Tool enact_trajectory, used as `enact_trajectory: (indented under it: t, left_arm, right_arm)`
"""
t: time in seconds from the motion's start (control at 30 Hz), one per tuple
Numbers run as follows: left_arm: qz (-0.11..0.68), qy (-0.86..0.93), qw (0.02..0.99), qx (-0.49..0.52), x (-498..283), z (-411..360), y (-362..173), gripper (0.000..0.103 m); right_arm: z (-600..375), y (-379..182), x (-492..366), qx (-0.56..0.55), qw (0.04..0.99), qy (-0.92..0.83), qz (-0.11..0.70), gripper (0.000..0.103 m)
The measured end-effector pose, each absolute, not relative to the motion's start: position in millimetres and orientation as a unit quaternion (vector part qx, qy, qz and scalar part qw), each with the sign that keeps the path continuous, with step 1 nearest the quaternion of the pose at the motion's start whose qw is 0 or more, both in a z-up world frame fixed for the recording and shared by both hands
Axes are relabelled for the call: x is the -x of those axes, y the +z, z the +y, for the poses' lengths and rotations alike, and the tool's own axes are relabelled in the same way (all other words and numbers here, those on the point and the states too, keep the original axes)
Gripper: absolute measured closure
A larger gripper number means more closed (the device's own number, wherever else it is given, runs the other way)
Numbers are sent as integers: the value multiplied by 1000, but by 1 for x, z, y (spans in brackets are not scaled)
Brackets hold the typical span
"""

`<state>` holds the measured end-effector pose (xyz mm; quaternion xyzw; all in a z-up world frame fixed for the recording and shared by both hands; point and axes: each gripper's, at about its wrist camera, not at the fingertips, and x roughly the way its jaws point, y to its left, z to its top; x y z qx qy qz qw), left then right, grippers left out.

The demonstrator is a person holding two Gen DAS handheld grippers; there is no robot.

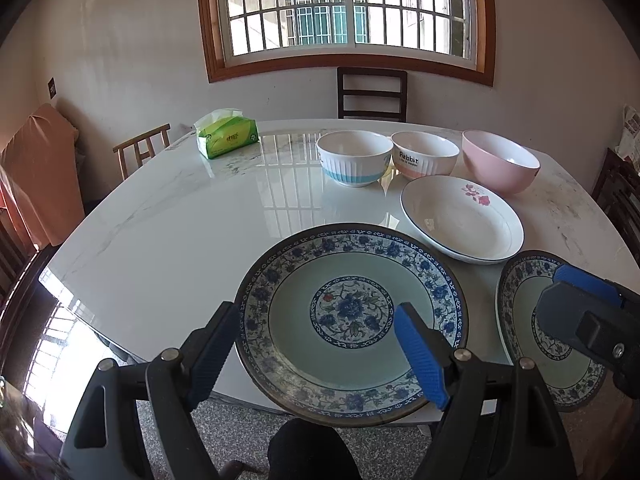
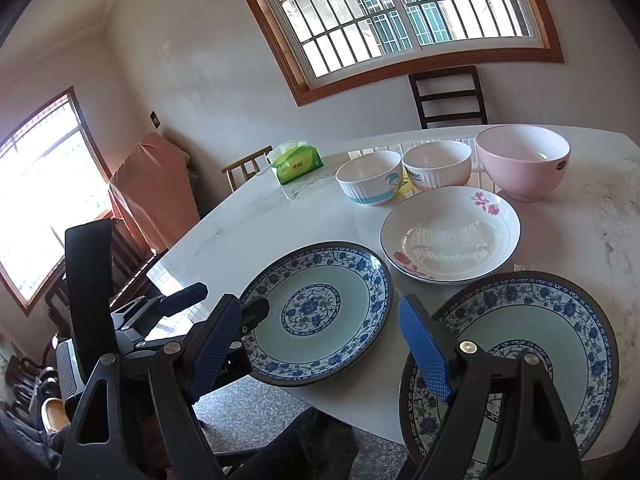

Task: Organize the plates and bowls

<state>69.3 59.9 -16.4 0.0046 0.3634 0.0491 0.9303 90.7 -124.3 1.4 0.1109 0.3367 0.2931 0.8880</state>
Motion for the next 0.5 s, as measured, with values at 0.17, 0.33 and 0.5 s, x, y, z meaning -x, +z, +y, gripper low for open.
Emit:
enact_trajectory:
  t: [0.17,0.33,0.5]
  left_arm:
    - [376,61,925,5,-75,72,-20,21]
    - [393,74,916,16,-82,85,-25,21]
    - [429,63,899,62,-91,106,-33,21]
  right_arm:
    - [-119,-9,-103,-119,875,301,359,24]
    - [-114,-20,-119,-120,865,304,381,25]
    - [-108,-31,-132,-118,853,309,403,25]
